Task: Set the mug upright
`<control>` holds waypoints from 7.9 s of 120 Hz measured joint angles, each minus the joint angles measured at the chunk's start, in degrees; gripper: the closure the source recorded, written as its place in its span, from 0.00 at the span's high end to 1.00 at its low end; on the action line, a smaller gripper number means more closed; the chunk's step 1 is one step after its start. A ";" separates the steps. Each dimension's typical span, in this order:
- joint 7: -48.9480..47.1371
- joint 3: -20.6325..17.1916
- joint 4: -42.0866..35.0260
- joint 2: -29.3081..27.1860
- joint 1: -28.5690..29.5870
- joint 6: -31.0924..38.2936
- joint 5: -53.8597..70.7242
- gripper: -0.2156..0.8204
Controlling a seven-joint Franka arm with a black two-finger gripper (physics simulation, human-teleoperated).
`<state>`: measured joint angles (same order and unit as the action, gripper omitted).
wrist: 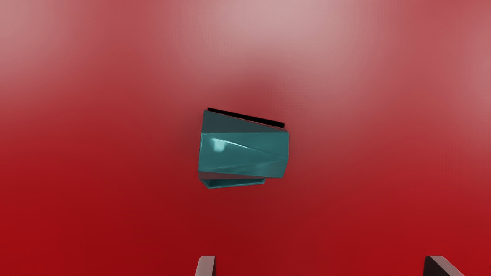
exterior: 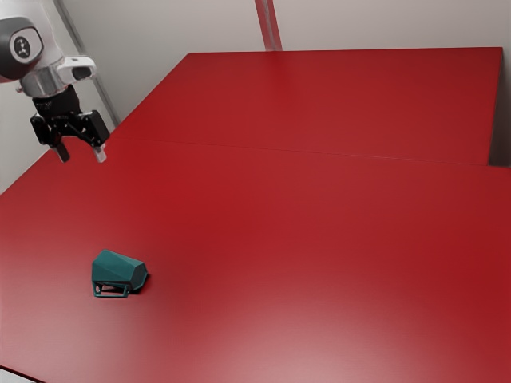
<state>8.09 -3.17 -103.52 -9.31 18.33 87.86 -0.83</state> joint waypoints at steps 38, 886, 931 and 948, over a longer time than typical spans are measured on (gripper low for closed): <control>7.96 0.87 -10.90 -3.31 8.96 8.31 -10.13 0.78; -0.98 1.50 -38.53 1.31 -16.54 46.44 0.74 0.04; -2.26 1.50 -38.45 0.10 -16.93 47.01 -0.16 0.52; -2.41 1.50 -38.24 -2.74 -16.93 46.71 -0.22 0.65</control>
<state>5.68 -1.67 -141.76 -12.06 1.40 134.57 -1.05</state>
